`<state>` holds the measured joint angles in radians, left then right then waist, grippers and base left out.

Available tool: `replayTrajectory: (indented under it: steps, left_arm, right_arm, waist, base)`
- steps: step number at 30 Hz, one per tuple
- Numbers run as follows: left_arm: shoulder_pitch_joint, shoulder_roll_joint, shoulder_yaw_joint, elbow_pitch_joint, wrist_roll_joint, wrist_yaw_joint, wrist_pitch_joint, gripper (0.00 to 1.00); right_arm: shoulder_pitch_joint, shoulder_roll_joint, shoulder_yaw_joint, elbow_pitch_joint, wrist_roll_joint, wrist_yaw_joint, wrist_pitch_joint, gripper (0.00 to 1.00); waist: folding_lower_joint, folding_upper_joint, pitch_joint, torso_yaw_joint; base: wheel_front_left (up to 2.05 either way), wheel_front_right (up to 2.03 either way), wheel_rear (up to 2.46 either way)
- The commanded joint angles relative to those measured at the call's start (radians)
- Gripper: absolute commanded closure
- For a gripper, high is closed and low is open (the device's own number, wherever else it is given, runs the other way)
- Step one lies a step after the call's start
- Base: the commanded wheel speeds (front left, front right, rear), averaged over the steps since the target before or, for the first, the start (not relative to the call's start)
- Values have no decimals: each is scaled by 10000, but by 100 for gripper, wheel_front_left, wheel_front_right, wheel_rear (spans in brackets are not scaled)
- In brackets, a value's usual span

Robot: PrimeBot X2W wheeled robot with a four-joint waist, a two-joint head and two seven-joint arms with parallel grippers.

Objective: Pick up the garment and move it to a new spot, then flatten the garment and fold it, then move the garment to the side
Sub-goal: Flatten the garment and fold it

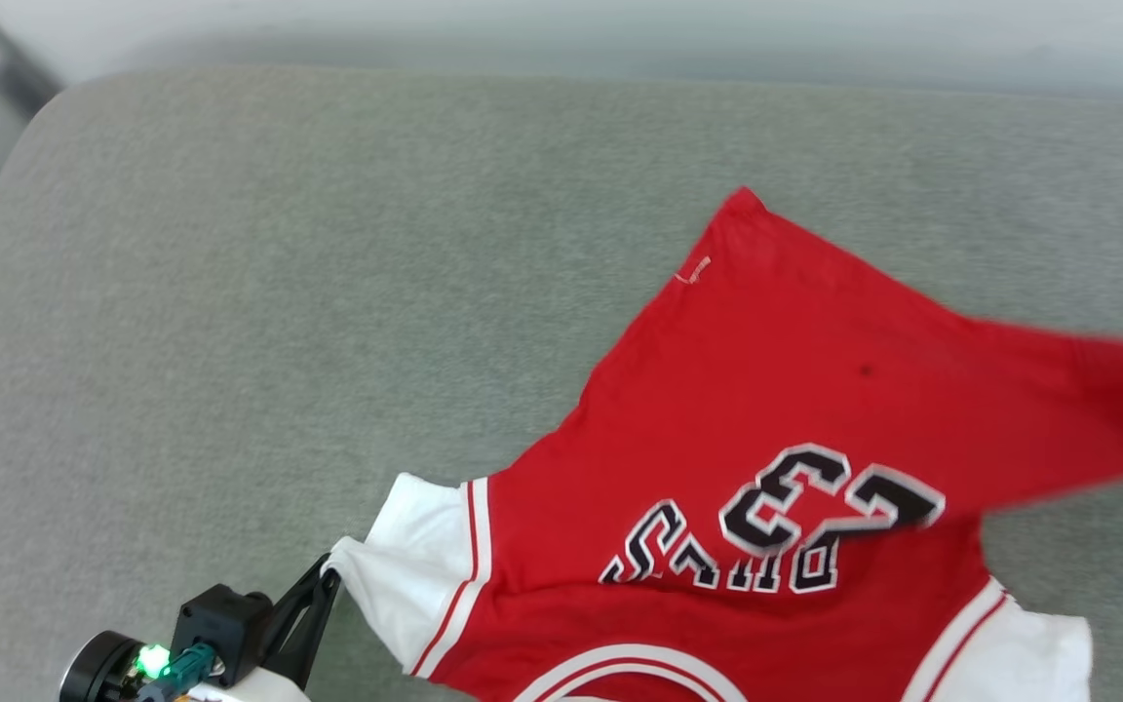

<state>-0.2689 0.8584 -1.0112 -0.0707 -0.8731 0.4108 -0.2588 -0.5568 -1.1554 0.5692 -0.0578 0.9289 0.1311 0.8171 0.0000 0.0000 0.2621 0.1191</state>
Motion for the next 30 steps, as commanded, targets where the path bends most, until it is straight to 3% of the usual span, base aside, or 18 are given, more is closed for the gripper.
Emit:
replayTrajectory:
  steps: [1,3,8,18,20,21,22,27,30]
  left_arm:
    - [192,93,51,-74,-65,75,-61,100]
    - [350,219,94,-156,-75,137,-59,100]
    - [296,242,70,-181,-21,86,-21,100]
    - [235,273,29,-179,-46,97,59,100]
    - [223,257,5,-188,-37,90,78,100]
    - [211,247,-1,-194,-27,89,101,100]
    - [198,233,-10,-199,-13,92,120,100]
    - [142,114,-83,-247,76,113,149,100]
    - [-1,22,-127,-255,165,56,165,100]
  right_arm:
    - [953,-261,89,-85,211,-7,-328,100]
    - [2766,-464,153,17,595,-7,-1140,100]
    - [4814,-135,207,399,840,-7,-2080,100]
    - [6458,525,-121,672,617,-7,-2825,100]
    - [6320,503,-447,595,574,-7,-2858,58]
    - [6207,429,-652,506,558,-7,-2858,15]
    - [6040,363,-909,402,551,-7,-2913,0]
    - [5111,-127,-2487,-426,469,-7,-2883,0]
    - [4475,-314,-2940,-908,362,-7,-2457,0]
  waist:
    - [0,0,-412,-523]
    - [0,0,-489,-835]
    - [0,0,-471,-1029]
    - [0,0,-494,-1151]
    - [0,0,-543,-1151]
    - [0,0,-568,-1143]
    - [0,0,-589,-1129]
    - [0,0,-608,-928]
    - [0,0,-495,-749]
  base:
    - [0,0,0]
    - [0,0,0]
    - [0,0,0]
    - [0,0,0]
    - [0,0,0]
    - [0,0,0]
    - [0,0,0]
    - [0,0,0]
    - [0,0,0]
